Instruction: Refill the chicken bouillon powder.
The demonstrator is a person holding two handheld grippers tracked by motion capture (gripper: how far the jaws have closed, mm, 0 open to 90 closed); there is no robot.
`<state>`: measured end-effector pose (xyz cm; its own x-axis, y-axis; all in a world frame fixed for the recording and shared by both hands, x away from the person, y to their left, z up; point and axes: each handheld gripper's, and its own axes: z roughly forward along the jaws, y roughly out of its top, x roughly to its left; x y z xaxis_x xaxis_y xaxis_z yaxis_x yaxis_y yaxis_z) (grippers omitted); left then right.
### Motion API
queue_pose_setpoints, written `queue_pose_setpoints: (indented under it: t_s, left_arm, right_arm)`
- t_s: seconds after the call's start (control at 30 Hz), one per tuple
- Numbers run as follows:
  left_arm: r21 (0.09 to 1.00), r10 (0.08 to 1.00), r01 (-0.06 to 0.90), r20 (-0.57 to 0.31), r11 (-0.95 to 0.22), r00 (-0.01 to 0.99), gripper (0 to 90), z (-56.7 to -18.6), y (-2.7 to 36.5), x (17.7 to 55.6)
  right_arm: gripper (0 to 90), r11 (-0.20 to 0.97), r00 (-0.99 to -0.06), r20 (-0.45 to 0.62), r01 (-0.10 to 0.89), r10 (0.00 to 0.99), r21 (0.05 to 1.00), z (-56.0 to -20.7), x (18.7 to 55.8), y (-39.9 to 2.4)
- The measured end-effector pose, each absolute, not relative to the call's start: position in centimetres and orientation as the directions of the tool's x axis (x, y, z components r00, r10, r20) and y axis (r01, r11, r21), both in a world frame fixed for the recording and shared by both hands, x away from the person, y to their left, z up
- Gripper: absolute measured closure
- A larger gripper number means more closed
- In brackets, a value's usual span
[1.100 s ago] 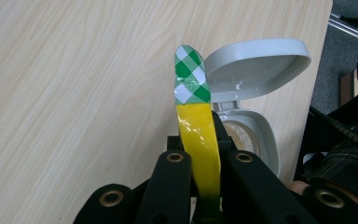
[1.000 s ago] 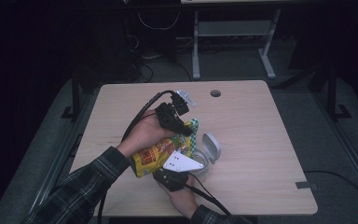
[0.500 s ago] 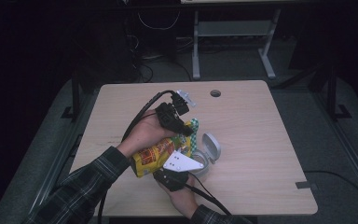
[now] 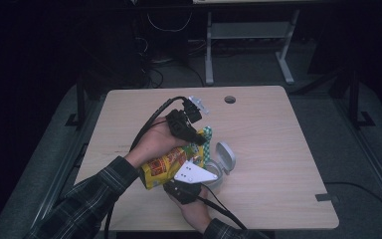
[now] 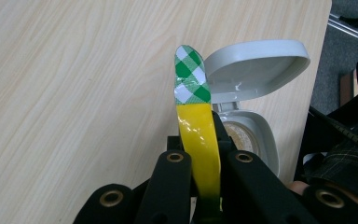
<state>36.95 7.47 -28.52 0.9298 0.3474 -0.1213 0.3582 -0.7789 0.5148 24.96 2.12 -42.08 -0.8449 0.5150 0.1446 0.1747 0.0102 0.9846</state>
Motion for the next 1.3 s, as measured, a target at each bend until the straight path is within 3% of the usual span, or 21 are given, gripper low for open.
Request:
queue_pose_setpoints:
  t_s: [1.3]
  left_arm:
    - [0.5, 0.35, 0.362, -0.121, -0.787, 0.929, 89.7, -28.61, 7.14, 37.07]
  right_arm:
    - [89.8, 0.002, -0.843, 0.155, 0.182, 0.515, 0.983, -42.06, 24.99, 2.04]
